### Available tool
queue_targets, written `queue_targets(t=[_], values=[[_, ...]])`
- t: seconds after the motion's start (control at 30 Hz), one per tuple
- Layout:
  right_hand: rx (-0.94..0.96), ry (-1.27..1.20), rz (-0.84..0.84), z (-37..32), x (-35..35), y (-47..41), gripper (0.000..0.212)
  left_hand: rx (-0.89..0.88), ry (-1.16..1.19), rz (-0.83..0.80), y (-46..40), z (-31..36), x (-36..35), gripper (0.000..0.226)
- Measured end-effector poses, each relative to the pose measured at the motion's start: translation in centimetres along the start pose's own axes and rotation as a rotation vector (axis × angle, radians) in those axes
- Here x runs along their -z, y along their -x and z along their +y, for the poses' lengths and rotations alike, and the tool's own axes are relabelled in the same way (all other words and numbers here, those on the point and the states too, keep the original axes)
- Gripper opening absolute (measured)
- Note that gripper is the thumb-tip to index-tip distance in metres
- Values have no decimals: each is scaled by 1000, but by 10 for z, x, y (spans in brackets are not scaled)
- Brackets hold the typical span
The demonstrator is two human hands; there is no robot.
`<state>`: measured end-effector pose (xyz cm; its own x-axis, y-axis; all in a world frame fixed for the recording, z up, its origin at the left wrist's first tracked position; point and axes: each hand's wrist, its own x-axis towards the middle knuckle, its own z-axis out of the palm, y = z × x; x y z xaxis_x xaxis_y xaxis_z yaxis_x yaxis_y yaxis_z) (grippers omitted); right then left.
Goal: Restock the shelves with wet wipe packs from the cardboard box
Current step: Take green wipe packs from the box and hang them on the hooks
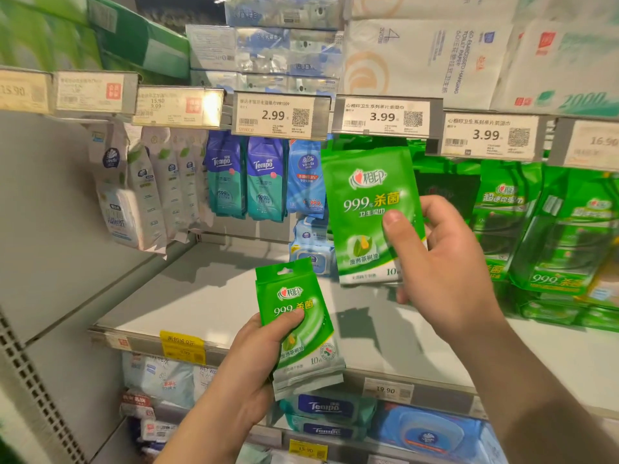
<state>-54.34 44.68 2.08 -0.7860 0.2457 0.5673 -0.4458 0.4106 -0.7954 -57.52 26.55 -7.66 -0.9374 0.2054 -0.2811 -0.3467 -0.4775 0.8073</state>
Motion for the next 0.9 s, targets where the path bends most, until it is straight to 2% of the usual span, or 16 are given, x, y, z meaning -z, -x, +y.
queue_targets(t=[0.2,0.4,0.73,0.83,0.9], values=[[2,-8,81,0,-6,-12,14,-9,-15,-3,-1,1,2,26],[-86,-9,116,12,-9,-14,24,7,-4,4,0,1,3,26],[-156,-16,40,38,-13,-10,23,90,88,25,-1,3,5,36],[-139,39,23,53,-16,-7,45,94,103,12,0,4,6,30],[-130,54,31,57,-18,-6,47,85,99,11,0,4,8,28]])
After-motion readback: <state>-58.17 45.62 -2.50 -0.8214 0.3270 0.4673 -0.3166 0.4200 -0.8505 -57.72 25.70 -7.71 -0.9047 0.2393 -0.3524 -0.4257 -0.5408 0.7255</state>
